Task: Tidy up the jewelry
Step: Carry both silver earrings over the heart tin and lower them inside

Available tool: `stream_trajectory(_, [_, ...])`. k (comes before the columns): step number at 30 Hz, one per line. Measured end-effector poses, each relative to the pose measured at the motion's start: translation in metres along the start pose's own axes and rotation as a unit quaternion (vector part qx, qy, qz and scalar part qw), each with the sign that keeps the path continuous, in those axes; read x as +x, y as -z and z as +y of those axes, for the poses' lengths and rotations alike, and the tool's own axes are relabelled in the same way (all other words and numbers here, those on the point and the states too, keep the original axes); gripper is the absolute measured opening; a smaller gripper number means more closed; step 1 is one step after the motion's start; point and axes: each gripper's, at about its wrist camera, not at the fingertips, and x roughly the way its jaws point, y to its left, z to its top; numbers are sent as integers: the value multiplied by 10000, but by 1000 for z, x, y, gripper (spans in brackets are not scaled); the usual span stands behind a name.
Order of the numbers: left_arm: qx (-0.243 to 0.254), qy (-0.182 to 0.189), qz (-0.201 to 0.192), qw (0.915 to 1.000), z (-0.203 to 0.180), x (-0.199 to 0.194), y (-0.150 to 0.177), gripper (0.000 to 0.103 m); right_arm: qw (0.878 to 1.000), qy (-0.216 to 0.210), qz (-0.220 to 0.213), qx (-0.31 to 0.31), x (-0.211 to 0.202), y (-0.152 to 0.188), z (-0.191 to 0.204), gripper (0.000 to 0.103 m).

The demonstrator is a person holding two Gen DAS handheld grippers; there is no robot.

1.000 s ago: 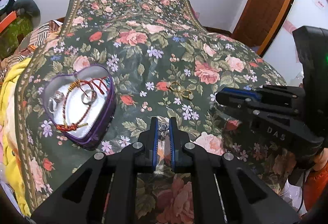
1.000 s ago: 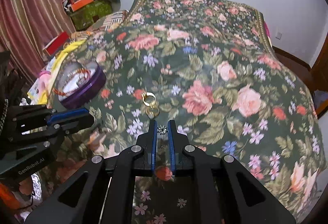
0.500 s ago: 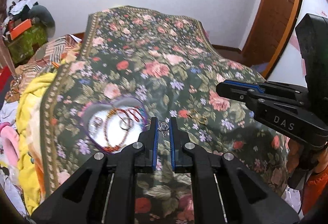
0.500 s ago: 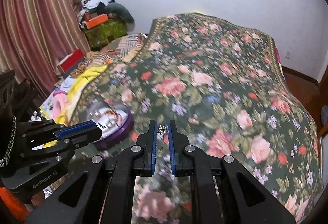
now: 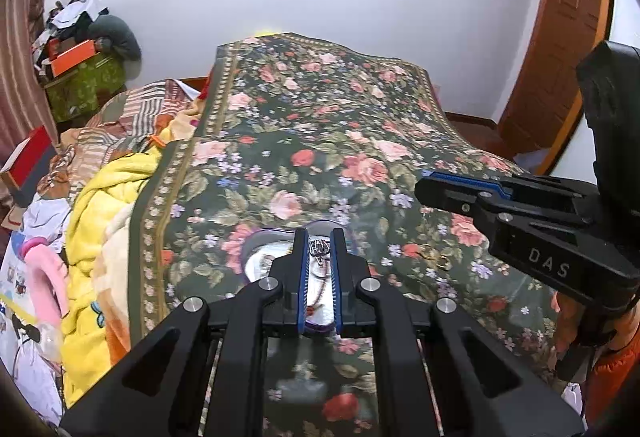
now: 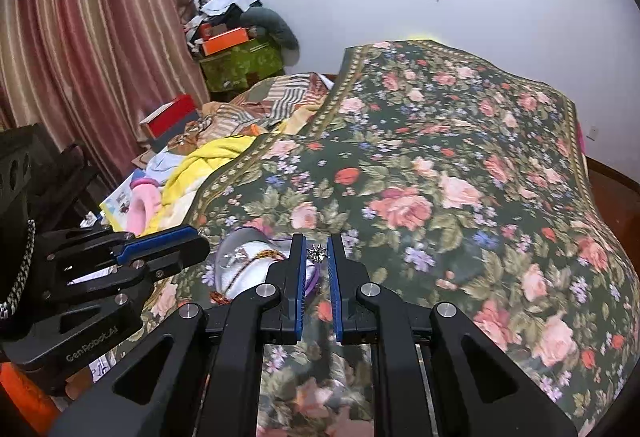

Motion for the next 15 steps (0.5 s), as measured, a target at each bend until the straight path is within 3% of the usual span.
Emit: stream_trajectory(15, [-295, -10, 196, 9994, 27, 23, 7, 9, 9980, -365, 484, -156, 40, 14, 20, 9])
